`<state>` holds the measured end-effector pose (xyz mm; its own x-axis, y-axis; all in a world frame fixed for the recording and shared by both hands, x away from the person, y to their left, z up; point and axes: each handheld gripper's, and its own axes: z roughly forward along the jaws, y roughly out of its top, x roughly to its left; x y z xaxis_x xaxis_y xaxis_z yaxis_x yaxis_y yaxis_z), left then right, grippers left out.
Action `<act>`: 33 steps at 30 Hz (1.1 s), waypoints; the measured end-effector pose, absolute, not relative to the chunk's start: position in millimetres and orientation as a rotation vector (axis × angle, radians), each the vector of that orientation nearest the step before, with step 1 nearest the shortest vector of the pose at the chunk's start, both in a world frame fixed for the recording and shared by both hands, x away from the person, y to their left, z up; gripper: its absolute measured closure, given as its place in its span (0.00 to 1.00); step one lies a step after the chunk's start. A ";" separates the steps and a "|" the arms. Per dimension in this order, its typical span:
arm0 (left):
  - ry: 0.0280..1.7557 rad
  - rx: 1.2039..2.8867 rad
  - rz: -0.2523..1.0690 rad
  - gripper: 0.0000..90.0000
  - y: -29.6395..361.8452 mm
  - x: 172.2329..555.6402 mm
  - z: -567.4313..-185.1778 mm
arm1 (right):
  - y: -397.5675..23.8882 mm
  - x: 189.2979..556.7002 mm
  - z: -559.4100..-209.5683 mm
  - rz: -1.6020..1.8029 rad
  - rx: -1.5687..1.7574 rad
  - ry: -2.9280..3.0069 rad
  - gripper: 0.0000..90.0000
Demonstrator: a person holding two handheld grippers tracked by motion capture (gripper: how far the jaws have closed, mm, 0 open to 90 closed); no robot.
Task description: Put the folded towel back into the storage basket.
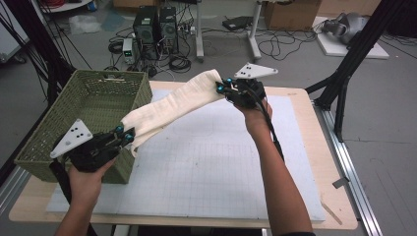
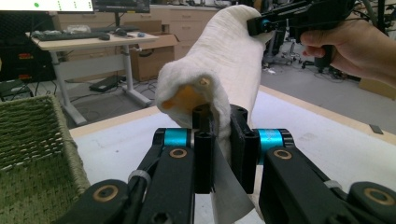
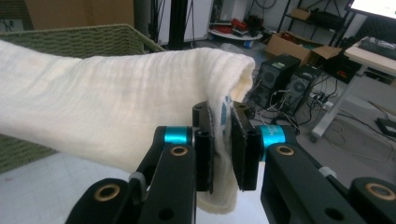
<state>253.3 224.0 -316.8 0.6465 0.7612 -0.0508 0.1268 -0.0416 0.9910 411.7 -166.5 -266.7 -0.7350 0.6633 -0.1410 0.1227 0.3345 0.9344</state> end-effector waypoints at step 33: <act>0.890 1.488 0.719 0.91 277.4 233.5 -315.9 | -41.0 468.3 -246.6 1.412 0.601 2.121 0.90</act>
<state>233.5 277.4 -315.9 0.5163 0.8545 -0.0570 0.1245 -0.0090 0.9922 468.3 -41.0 -246.6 -0.7678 0.6167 -0.1737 0.0775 0.3586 0.9303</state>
